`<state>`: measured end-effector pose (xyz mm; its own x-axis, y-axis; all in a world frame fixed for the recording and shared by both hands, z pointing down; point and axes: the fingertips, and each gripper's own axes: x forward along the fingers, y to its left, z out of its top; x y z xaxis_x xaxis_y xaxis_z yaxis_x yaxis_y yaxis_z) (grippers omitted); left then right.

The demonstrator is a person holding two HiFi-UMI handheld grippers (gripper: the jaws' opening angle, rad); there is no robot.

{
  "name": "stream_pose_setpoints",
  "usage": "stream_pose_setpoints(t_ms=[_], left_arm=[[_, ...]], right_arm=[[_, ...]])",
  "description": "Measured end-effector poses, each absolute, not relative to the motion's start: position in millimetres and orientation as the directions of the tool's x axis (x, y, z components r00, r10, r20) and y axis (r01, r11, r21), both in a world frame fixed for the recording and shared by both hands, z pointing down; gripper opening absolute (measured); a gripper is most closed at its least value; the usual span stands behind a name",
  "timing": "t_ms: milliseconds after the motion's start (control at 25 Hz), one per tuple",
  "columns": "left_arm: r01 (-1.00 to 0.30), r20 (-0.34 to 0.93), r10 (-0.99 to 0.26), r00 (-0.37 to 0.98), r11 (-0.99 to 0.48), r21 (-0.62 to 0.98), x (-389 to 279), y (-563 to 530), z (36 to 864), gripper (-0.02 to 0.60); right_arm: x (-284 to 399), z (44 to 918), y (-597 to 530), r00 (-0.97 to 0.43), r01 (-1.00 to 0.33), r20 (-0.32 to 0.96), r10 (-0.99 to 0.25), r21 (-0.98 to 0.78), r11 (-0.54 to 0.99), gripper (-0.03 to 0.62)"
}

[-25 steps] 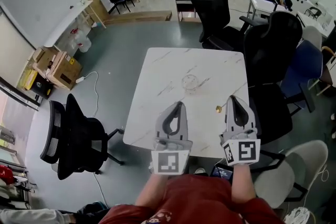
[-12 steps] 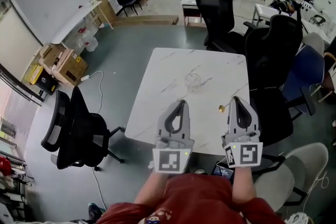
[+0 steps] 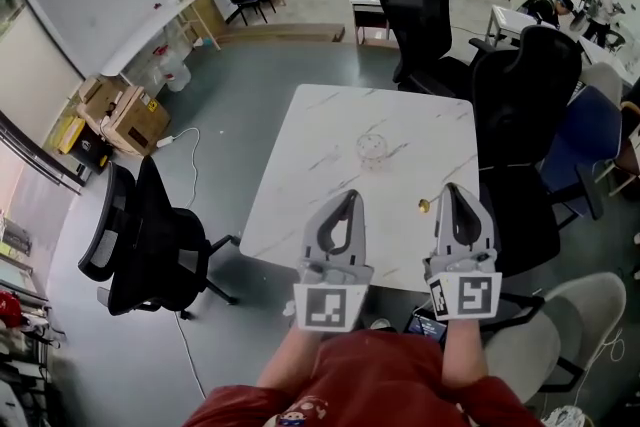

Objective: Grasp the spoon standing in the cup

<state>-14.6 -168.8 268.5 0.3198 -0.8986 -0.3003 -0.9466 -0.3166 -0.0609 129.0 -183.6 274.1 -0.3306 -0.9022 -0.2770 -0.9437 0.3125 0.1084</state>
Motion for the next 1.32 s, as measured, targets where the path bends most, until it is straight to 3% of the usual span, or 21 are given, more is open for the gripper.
stream_pose_setpoints(t_ms=[1320], left_arm=[[-0.945,-0.288,-0.901,0.324,-0.321,-0.061,-16.2,-176.3,269.3,0.009]], right_arm=[[121.9,271.9,-192.3,-0.347,-0.937,-0.277,-0.896,0.124,0.325,0.014]])
